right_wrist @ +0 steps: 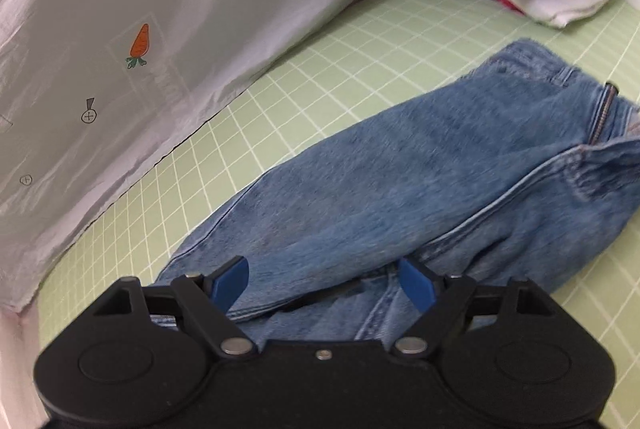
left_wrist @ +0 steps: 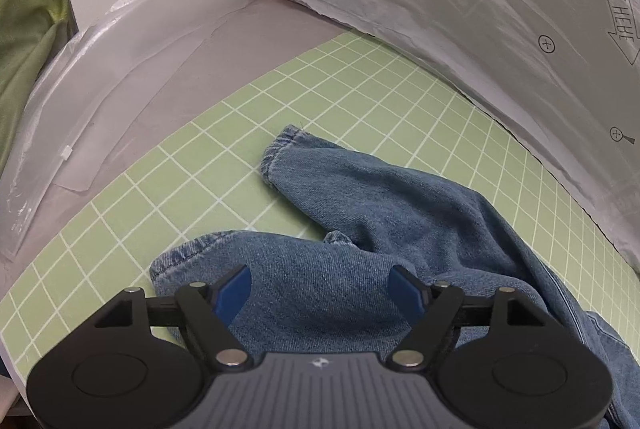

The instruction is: Fold clothes

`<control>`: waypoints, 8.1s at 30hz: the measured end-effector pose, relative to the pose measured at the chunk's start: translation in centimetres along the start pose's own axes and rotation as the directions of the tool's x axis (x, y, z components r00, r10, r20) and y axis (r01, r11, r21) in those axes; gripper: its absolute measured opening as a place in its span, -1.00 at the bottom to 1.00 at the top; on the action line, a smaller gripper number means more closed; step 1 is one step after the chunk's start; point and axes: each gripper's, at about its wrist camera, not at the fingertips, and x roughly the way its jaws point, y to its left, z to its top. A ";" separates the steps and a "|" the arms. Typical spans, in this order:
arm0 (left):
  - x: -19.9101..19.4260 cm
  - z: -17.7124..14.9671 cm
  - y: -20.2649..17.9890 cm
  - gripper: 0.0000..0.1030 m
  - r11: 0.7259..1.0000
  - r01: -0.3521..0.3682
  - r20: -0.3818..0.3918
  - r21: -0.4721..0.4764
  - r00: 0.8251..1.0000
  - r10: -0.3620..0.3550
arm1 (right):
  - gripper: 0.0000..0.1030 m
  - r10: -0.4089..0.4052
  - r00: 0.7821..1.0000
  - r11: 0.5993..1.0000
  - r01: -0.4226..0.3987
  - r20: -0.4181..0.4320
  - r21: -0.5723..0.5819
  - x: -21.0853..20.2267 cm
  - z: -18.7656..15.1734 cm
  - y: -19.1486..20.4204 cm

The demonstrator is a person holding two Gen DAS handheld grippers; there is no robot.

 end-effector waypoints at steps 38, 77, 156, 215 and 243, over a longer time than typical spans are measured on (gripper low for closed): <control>13.0 8.7 -3.7 0.72 0.989 -0.125 -0.170 -0.084 0.979 0.109 | 1.00 0.057 0.995 0.923 -0.020 -0.085 0.383 7.8 2.3 -1.4; 7.7 10.5 -5.7 -0.52 0.998 0.047 0.124 -0.051 0.991 -0.040 | -0.15 0.208 0.976 0.970 -0.215 0.065 0.117 1.5 5.1 -0.9; -4.9 3.1 0.5 -0.99 0.970 0.027 0.233 -0.242 0.972 0.031 | -0.86 -0.150 0.926 0.985 0.170 0.347 -0.027 -8.7 6.0 -12.4; -1.6 -2.6 9.9 -0.82 0.964 -0.029 0.118 -0.263 0.991 0.062 | 0.37 -0.226 0.960 0.958 0.249 0.162 -0.139 -6.5 -1.7 -8.3; -3.3 -0.4 15.2 0.39 0.986 -0.154 0.101 -0.071 0.982 0.161 | 0.38 -0.306 0.945 0.939 0.319 0.117 -0.126 -10.7 -12.6 -5.0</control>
